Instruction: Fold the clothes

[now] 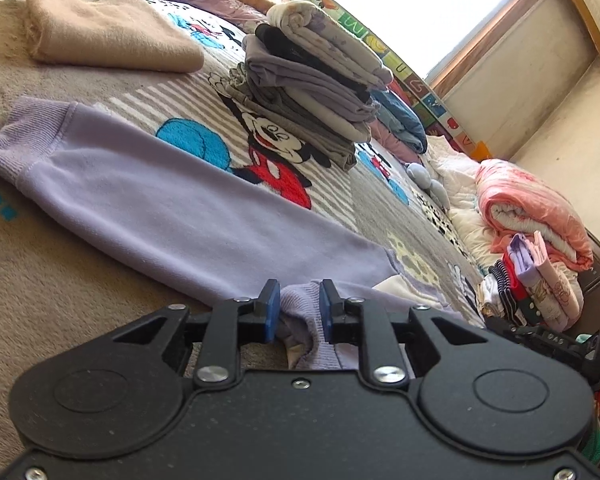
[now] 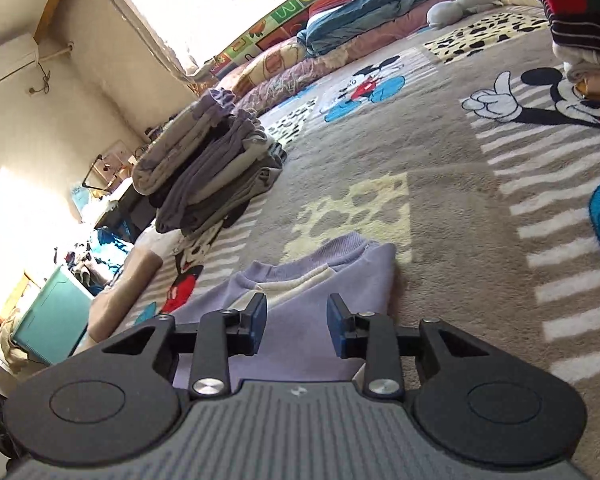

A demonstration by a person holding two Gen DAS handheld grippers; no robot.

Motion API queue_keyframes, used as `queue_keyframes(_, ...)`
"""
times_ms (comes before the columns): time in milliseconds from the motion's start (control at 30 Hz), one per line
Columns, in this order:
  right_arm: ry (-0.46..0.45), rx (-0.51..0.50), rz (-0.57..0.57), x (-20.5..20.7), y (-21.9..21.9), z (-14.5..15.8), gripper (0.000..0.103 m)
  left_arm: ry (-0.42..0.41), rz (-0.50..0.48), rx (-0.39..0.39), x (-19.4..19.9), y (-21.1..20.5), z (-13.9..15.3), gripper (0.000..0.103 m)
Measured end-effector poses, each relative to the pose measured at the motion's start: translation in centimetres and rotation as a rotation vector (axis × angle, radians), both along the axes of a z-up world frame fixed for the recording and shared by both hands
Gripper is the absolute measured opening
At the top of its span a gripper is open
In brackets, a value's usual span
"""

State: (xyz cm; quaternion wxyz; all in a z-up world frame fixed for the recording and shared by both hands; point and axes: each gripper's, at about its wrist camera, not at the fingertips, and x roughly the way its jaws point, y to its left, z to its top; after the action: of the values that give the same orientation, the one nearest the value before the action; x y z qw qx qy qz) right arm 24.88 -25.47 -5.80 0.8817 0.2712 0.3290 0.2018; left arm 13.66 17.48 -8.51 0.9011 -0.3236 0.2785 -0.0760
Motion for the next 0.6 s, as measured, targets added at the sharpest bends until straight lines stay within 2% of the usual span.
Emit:
queue_keyframes(67, 0.049, -0.031, -0.003, 0.9, 0.2, -1.5, 0.035, -0.002, -0.008, -0.011, 0.1, 0.2, 0.0, 0.018)
queue_keyframes(300, 0.063, -0.037, -0.003, 2.9, -0.6, -3.1, 0.033, 0.022, -0.06, 0.035, 1.1, -0.5, -0.7, 0.018)
queue_keyframes(467, 0.042, 0.023, -0.024, 3.6, -1.8, -3.7, 0.032, 0.023, -0.065, 0.012, 1.4, -0.1, -1.0, 0.018)
queue_keyframes(600, -0.017, 0.122, -0.056, 3.0, -2.6, -3.7, 0.04, 0.03, -0.068, -0.036, 1.7, 0.2, -1.3, 0.018)
